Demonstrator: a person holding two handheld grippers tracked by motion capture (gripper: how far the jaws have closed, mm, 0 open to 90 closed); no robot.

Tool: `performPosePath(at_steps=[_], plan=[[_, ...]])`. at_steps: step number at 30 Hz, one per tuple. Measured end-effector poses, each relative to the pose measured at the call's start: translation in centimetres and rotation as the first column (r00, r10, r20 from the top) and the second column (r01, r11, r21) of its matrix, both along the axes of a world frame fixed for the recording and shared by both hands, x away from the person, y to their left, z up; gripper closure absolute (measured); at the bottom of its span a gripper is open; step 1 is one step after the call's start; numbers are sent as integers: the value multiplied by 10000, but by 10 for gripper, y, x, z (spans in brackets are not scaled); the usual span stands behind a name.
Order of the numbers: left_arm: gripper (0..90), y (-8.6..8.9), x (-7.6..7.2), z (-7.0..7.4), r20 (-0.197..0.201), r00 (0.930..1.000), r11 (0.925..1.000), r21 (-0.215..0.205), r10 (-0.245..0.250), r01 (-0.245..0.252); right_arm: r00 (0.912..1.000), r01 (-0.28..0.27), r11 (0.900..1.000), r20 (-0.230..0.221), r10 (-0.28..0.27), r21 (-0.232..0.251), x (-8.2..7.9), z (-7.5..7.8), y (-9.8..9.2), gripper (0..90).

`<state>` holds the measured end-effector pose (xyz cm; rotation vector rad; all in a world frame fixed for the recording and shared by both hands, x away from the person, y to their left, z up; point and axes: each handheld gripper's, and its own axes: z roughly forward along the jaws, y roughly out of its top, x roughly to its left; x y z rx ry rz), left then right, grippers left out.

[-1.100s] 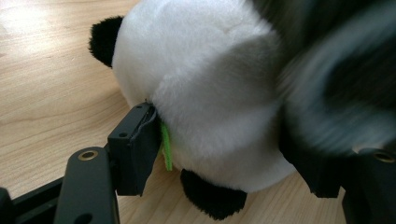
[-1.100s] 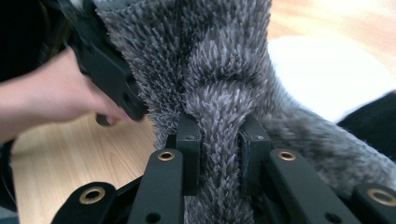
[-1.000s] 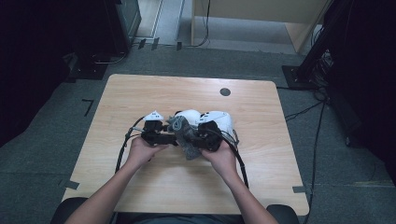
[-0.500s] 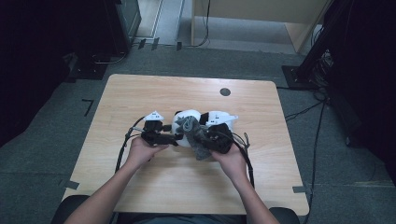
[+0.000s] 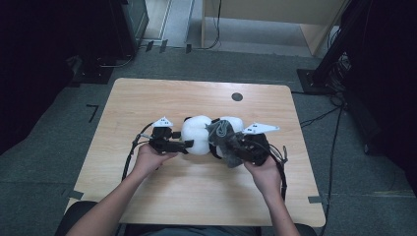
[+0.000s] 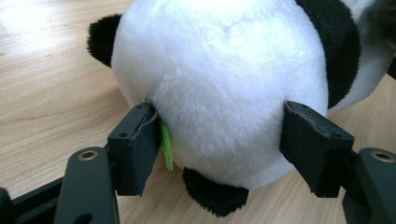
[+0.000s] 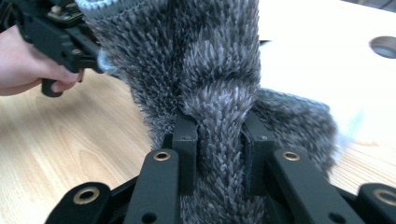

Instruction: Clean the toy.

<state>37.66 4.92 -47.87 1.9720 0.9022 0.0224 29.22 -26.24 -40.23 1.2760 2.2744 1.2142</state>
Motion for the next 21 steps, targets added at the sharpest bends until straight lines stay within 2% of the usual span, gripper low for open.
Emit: performPosePath(at_steps=[7, 13, 16, 21], plan=[[304, 0, 0, 0, -16, 10000, 10000, -15, 6, -6, 9969, 783, 9969, -24, -783, 37, -2, 0, -27, 745], [303, 0, 0, 0, -20, 10000, 10000, 43, -4, 4, 9928, 1192, 9928, -155, -1190, 143, -1, 1, -40, 763], [304, -1, 1, 1, -57, 10000, 10000, 31, 17, -17, 9947, 1024, 9933, 18, -1027, 526, -3, 11, -38, 767], [305, -1, 1, 1, -56, 10000, 10000, 41, 57, -57, 9979, 333, 9981, 537, -361, 526, -6, 28, -12, 767]])
